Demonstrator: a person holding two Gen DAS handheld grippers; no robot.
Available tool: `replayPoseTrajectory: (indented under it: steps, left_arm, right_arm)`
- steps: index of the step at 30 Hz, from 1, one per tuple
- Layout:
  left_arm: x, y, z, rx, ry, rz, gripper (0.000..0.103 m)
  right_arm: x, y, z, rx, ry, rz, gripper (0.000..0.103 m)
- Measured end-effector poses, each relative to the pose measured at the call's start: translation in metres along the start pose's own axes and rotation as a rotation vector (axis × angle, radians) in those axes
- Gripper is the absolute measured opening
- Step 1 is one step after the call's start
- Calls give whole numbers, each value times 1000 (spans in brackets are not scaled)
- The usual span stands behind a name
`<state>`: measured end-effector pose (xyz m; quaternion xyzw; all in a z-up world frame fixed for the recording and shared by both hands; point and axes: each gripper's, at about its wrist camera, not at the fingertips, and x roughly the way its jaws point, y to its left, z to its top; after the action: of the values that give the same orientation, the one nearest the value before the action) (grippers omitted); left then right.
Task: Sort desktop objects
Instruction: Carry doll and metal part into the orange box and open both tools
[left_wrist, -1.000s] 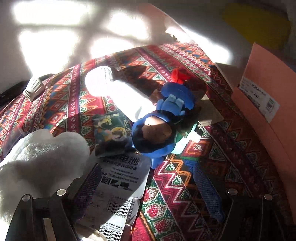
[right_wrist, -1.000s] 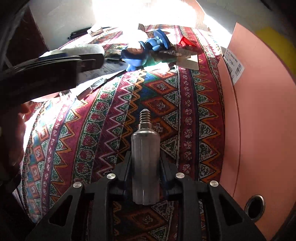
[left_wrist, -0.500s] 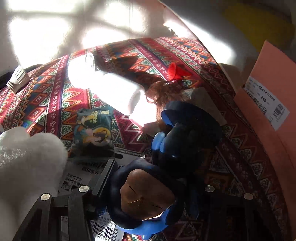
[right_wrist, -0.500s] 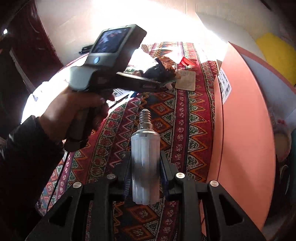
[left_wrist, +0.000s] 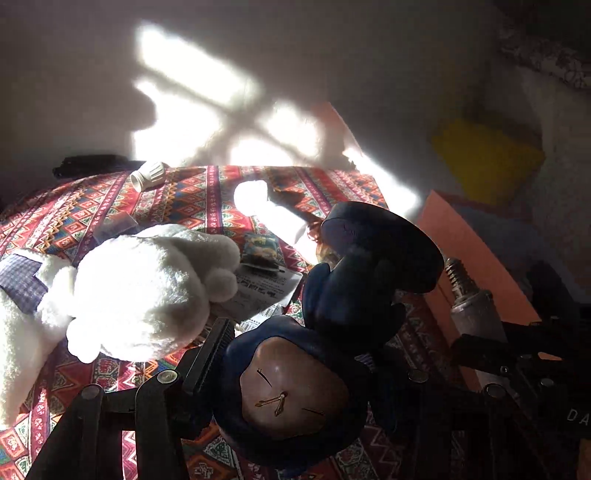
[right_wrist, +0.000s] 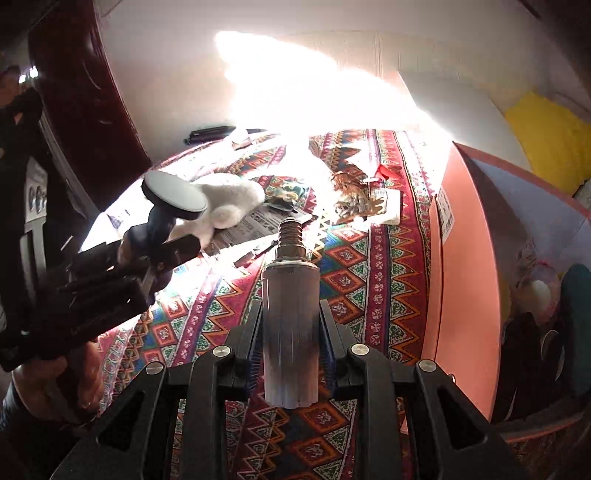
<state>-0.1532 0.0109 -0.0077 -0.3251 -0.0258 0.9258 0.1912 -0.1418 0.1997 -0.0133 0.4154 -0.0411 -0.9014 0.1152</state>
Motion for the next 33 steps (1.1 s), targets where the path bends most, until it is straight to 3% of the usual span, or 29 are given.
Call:
replayPoseTrajectory:
  steps: [11, 21, 28, 31, 33]
  left_arm:
    - [-81, -32, 19, 34, -123, -16, 57]
    - [-83, -146, 59, 139, -193, -183, 57]
    - [-24, -249, 84, 221, -140, -300, 57]
    - [14, -277, 89, 259, -96, -318, 57]
    - [45, -281, 93, 269, -59, -319, 57]
  right_arm:
    - [-79, 49, 6, -31, -167, 16, 29]
    - [-200, 4, 0, 100, -444, -132, 29]
    - [-278, -98, -4, 322, -600, -401, 29]
    - [-273, -154, -5, 418, -575, -452, 29]
    - [-249, -185, -3, 455, -523, -443, 29]
